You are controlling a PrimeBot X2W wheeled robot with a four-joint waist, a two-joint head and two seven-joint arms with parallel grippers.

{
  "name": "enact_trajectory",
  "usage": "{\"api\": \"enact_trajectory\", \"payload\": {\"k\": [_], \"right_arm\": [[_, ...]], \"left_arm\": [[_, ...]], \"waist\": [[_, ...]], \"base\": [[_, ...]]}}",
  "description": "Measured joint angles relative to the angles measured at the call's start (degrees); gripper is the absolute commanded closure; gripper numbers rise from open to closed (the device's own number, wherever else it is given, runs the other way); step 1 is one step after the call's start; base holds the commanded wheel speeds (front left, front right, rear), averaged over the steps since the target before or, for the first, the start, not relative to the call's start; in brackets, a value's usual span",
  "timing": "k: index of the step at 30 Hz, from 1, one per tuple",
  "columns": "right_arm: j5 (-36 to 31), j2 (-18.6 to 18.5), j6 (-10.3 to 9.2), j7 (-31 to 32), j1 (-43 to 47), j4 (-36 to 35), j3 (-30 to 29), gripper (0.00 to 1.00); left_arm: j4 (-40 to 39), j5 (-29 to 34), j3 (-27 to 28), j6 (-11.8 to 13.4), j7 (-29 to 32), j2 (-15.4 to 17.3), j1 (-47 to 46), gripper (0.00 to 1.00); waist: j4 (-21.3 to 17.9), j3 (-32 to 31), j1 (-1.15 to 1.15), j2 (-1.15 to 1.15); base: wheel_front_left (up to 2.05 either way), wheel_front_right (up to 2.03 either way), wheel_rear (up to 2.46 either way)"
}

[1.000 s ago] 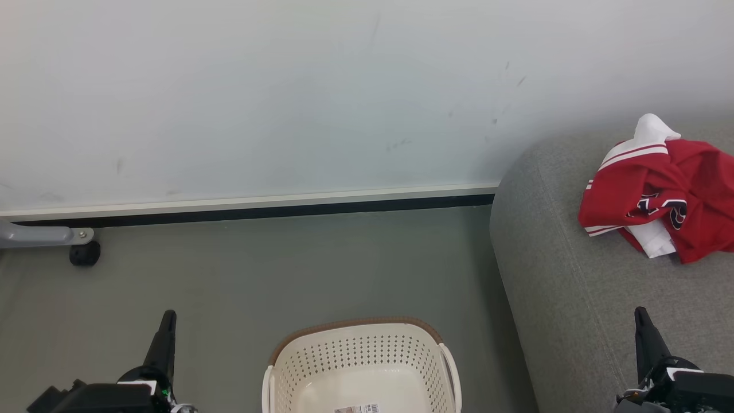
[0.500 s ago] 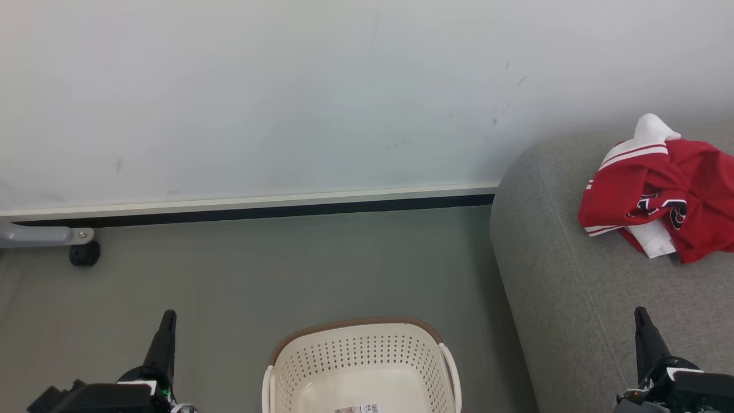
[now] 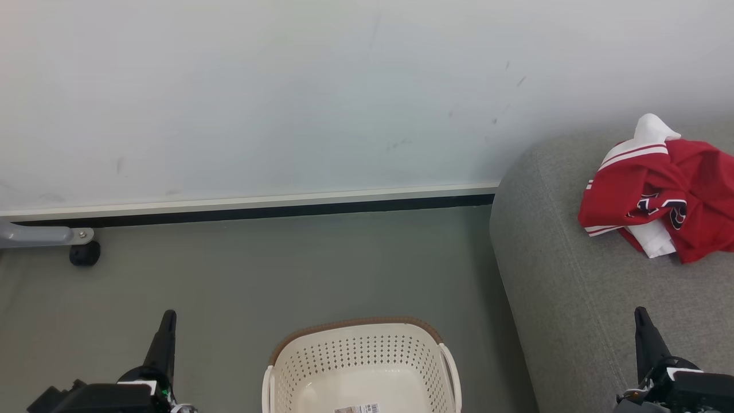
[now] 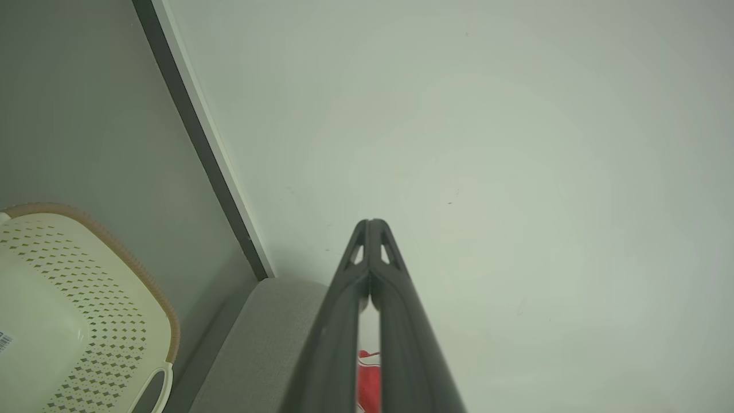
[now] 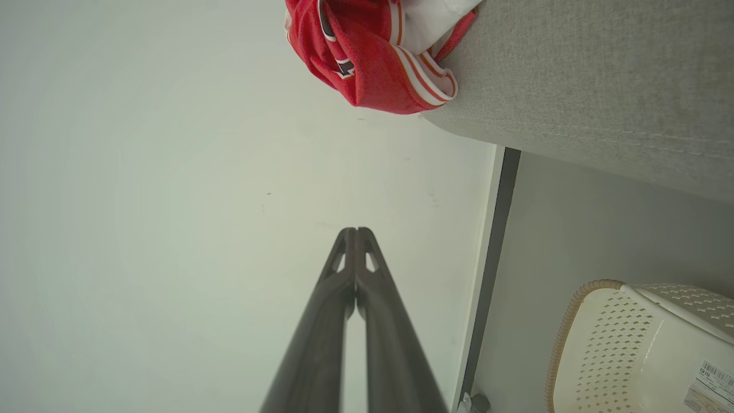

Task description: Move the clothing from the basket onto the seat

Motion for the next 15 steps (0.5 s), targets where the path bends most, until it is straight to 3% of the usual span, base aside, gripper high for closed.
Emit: {"api": "enact_trajectory", "payload": {"k": [15], "right_arm": [[0.01, 0.00, 0.00, 0.00, 0.00, 0.00, 0.00, 1.00]], "left_arm": [[0.01, 0.00, 0.00, 0.00, 0.00, 0.00, 0.00, 1.00]], "waist": [[0.00, 0.00, 0.00, 0.00]], "base": [[0.00, 0.00, 0.00]]}}
